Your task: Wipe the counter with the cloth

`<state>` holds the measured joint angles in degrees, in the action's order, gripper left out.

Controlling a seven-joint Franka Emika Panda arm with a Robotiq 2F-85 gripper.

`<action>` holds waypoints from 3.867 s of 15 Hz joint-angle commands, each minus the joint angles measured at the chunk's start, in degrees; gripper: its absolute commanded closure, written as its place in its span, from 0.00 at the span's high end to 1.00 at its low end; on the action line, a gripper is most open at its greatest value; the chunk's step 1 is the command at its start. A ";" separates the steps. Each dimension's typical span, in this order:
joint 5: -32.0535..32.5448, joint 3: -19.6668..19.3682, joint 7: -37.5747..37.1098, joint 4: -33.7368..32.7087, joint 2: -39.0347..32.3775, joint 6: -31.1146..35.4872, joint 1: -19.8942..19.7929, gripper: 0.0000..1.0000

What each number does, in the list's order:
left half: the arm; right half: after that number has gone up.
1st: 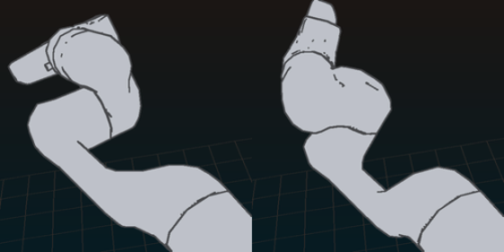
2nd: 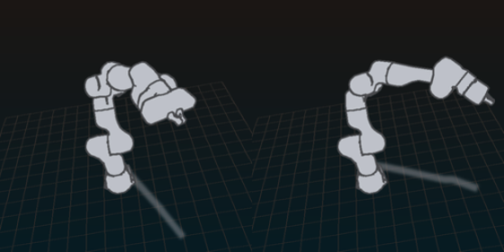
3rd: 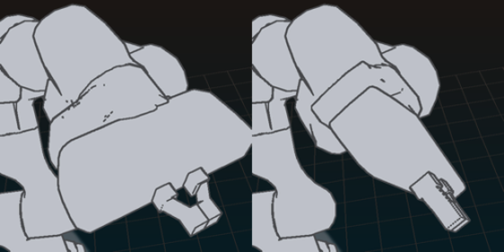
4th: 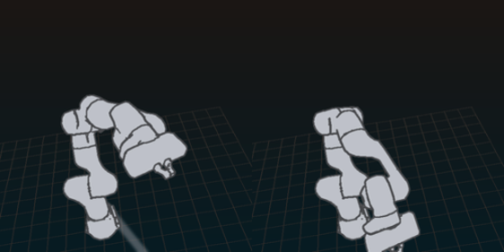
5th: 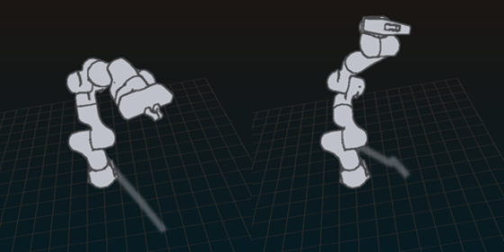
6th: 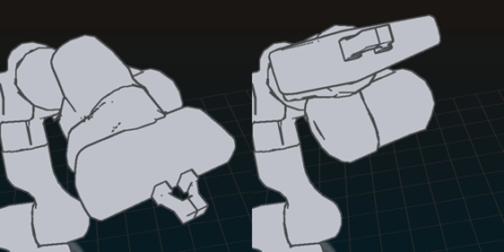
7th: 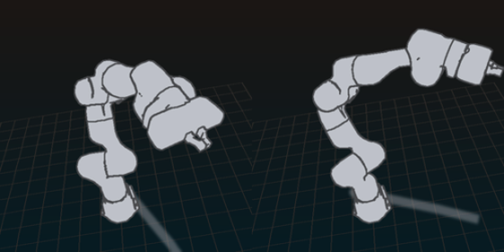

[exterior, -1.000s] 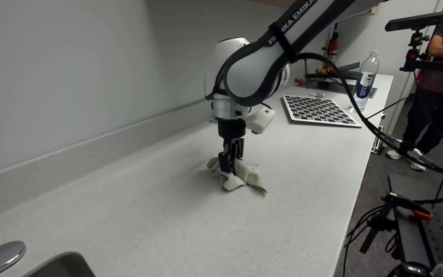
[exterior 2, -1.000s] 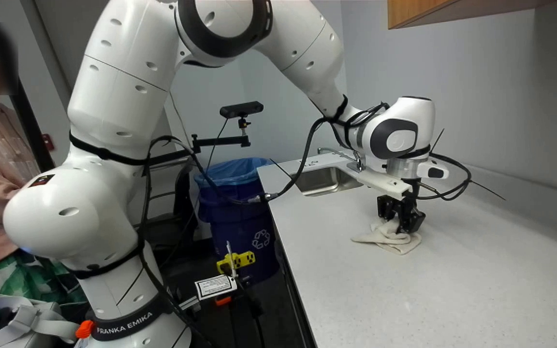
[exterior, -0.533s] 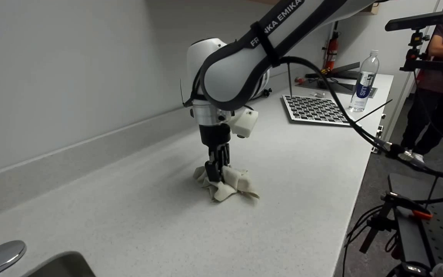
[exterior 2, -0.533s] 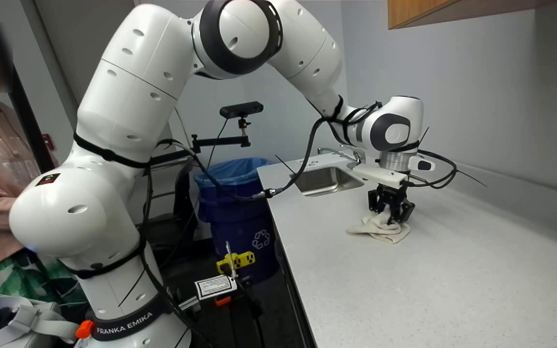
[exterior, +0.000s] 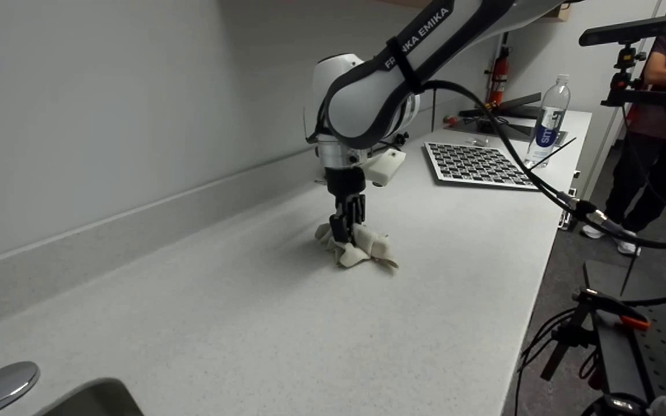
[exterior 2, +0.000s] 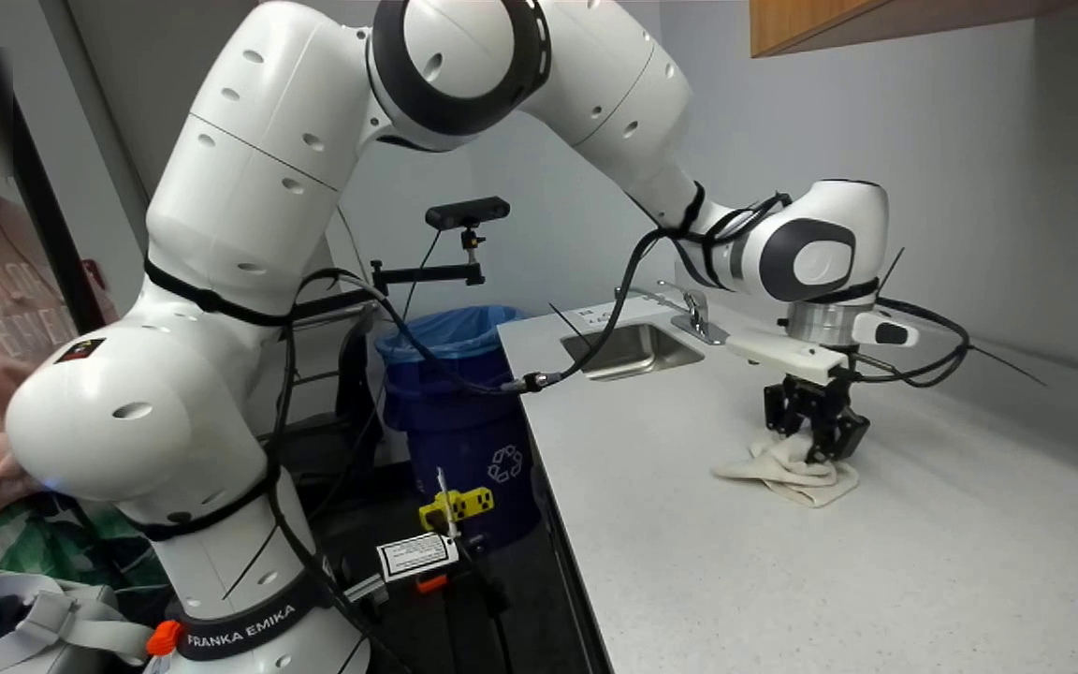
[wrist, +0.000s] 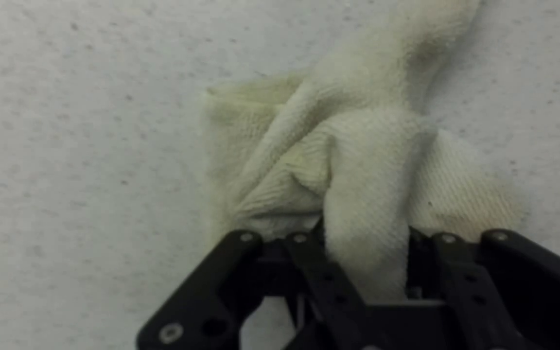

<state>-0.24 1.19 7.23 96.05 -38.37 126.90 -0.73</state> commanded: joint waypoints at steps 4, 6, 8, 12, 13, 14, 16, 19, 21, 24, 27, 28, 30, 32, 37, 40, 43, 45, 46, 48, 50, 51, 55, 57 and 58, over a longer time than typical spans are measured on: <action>-4.94 -2.31 0.06 13.89 8.10 10.41 -8.00 0.04; -8.02 -2.17 0.38 18.67 10.44 13.88 -10.22 0.04; -11.17 -1.58 1.11 22.34 12.10 16.70 -11.84 0.04; -13.25 -0.99 1.48 24.20 12.57 18.97 -11.74 0.04; -12.96 -0.83 1.40 23.65 12.27 18.60 -11.32 0.04; -12.33 -0.72 1.14 22.64 11.78 17.76 -10.82 0.04; -11.03 -0.41 0.61 20.32 10.56 15.90 -9.61 0.04; -9.43 0.62 0.52 17.16 8.67 13.21 -7.64 0.04; -8.09 1.03 0.48 14.99 7.35 10.67 -5.97 0.04; -6.10 1.54 0.60 12.53 6.10 7.78 -3.82 0.04; -5.39 2.10 1.35 11.40 5.82 6.31 -2.75 0.04; -5.21 2.26 1.45 11.34 5.92 6.10 -2.40 0.04; -5.17 2.72 1.85 11.41 6.02 6.18 -1.99 0.04; -4.87 2.90 2.08 12.23 6.47 6.65 -1.59 0.04; -5.01 2.80 2.49 13.64 7.45 7.75 -1.61 0.04; -4.76 2.16 1.93 14.45 8.19 8.22 -1.75 0.04; -3.75 1.10 0.97 15.09 8.73 8.19 -1.38 0.04; -2.29 0.22 -0.37 15.29 8.88 8.09 -0.83 0.40; -2.23 0.31 -0.38 15.27 8.87 7.92 -1.01 0.40; -2.61 0.57 0.00 15.35 9.07 7.95 -1.32 0.55; -3.71 1.42 1.45 15.77 9.71 7.77 -1.95 0.70; -4.13 1.83 2.06 16.23 10.22 7.82 -2.14 0.77; -4.14 2.14 2.43 19.90 13.49 8.15 -2.09 1.00; -3.55 1.66 1.52 21.89 15.22 8.52 -1.67 1.00; -3.49 1.63 1.54 22.96 16.09 9.05 -1.61 1.00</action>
<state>-3.85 2.98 8.40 114.36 -26.65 134.89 -2.42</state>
